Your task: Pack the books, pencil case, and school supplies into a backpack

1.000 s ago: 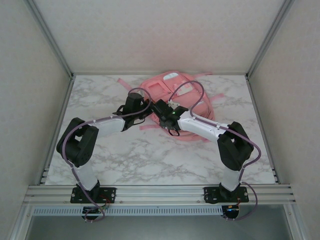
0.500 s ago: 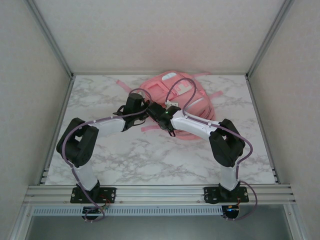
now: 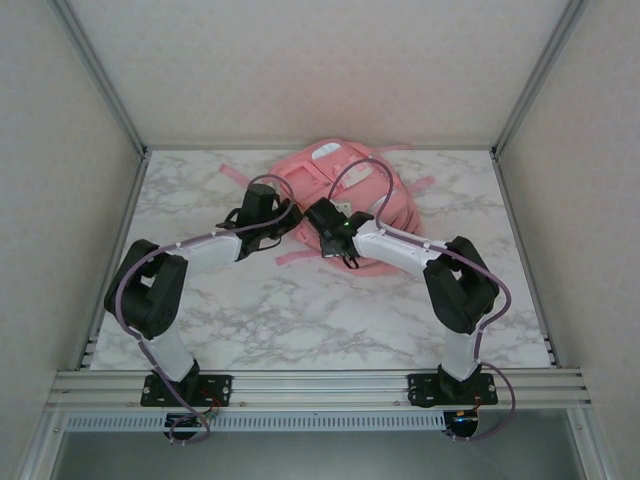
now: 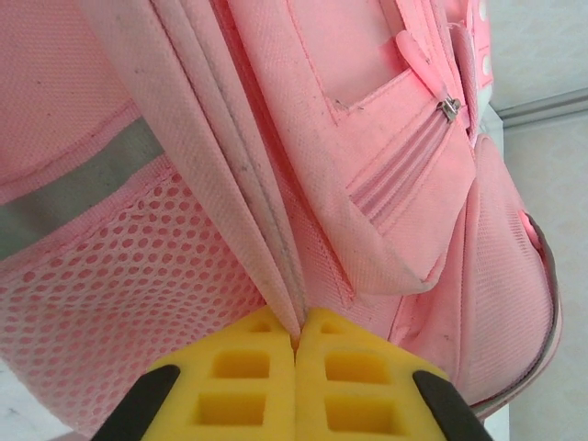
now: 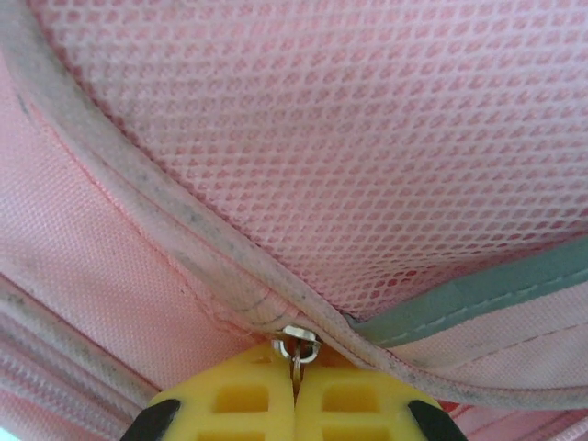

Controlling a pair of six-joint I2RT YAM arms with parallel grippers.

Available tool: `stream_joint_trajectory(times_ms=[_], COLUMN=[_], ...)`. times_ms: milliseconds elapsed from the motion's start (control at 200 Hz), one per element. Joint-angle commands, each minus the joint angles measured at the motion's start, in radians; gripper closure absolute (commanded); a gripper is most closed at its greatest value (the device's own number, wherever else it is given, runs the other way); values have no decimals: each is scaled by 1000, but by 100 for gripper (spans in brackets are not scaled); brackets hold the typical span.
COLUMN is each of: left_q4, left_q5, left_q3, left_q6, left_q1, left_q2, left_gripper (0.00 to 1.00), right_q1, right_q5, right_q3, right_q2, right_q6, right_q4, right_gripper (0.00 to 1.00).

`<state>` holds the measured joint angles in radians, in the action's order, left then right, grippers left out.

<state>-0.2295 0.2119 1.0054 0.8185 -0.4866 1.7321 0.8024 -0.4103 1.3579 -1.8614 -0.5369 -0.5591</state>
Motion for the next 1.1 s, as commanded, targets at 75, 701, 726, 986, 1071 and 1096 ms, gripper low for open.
stream_joint_trajectory(times_ms=[75, 701, 726, 986, 1071, 1096], left_q4=[35, 120, 124, 176, 169, 166], left_q5=[-48, -3, -3, 104, 142, 146], left_q3=[14, 88, 89, 124, 94, 83], left_q6=[-60, -120, -123, -53, 7, 26], left_q1=[88, 183, 185, 191, 176, 166], left_q2=[-18, 18, 18, 4, -51, -70], left_gripper=[100, 100, 100, 81, 45, 39], right_q1=[-34, -86, -94, -60, -21, -17], right_q5=[40, -408, -409, -146, -102, -91], right_q3=[-49, -173, -171, -104, -75, -67], right_q2=[36, 104, 108, 106, 84, 80], right_q6=[151, 274, 278, 324, 325, 326], right_q4=[-45, -229, -227, -85, -55, -49], right_gripper=[100, 100, 100, 100, 100, 100])
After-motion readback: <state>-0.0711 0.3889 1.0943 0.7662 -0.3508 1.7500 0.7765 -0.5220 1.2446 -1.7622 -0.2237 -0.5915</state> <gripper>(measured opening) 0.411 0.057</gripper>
